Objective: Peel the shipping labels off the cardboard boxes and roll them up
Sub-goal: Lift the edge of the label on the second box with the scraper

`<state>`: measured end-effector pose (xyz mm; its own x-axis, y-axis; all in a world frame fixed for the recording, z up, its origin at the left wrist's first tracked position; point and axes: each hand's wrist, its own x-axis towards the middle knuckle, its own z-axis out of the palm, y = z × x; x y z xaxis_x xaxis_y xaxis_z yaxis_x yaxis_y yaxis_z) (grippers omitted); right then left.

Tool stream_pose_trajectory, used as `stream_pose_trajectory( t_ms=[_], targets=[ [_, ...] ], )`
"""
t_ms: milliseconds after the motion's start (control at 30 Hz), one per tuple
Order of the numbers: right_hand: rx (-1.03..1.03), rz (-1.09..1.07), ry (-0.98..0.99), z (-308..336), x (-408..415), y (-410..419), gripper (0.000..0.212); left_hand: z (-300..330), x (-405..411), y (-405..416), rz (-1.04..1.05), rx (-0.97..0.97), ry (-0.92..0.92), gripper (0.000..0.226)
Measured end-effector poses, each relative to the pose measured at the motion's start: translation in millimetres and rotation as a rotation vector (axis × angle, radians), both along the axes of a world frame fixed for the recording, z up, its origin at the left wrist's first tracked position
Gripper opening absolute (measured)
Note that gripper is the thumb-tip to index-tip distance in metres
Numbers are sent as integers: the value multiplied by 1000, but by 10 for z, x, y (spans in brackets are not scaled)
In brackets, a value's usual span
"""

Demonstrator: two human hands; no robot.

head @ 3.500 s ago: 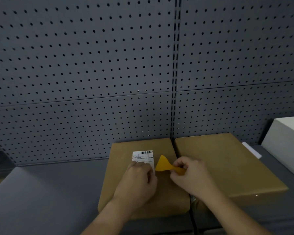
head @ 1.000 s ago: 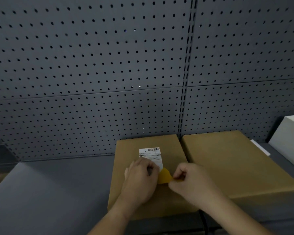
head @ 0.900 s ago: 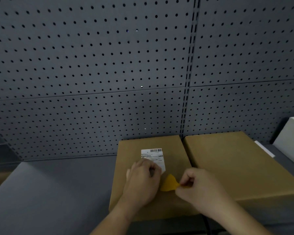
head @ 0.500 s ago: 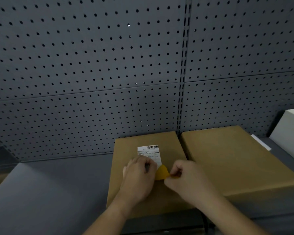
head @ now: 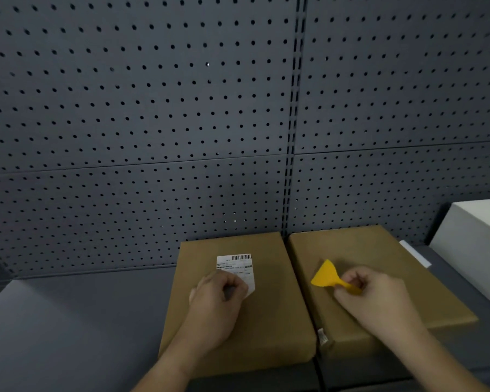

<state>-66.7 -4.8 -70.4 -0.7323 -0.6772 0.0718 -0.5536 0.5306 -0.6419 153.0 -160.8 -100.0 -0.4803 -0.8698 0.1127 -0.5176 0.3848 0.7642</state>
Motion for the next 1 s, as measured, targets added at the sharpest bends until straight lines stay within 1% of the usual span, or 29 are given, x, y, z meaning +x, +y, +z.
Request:
stream_pose_trajectory(
  t_ms=[100, 233, 333, 400, 467, 533, 600, 700, 767, 867, 933, 1000],
  targets=[
    [19, 14, 56, -68, -51, -6, 13, -7, 3, 1, 11, 29, 24, 14],
    [2, 50, 93, -95, -75, 6, 26, -33, -1, 6, 56, 58, 52, 13],
    [39, 45, 89, -64, -97, 15, 17, -42, 0, -20, 63, 39, 58, 15],
    [39, 66, 92, -32, -94, 31, 17, -46, -2, -12, 64, 39, 62, 14],
    [-61, 134, 50, -13, -20, -16, 17, -37, 2, -6, 64, 46, 62, 13],
    [-143, 248, 14, -26, 170, -163, 11, -29, 14, -1, 59, 52, 66, 12],
    [-132, 403, 52, -82, 400, -382, 14, -19, 31, 5, 35, 51, 64, 12],
    [-65, 578, 54, -156, 668, -681, 31, 18, 61, 14, -45, 79, 55, 8],
    [-20, 616, 17, -171, 727, -797, 34, 53, 75, 12, -64, 88, 62, 9],
    [-2, 625, -15, -181, 762, -866, 22, 79, 90, -21, -54, 113, 66, 10],
    [-21, 620, -12, -207, 767, -883, 27, 81, 116, -35, -78, 142, 74, 9],
    [-38, 622, -19, -233, 767, -886, 26, 88, 159, -67, -112, 161, 71, 13]
  ],
)
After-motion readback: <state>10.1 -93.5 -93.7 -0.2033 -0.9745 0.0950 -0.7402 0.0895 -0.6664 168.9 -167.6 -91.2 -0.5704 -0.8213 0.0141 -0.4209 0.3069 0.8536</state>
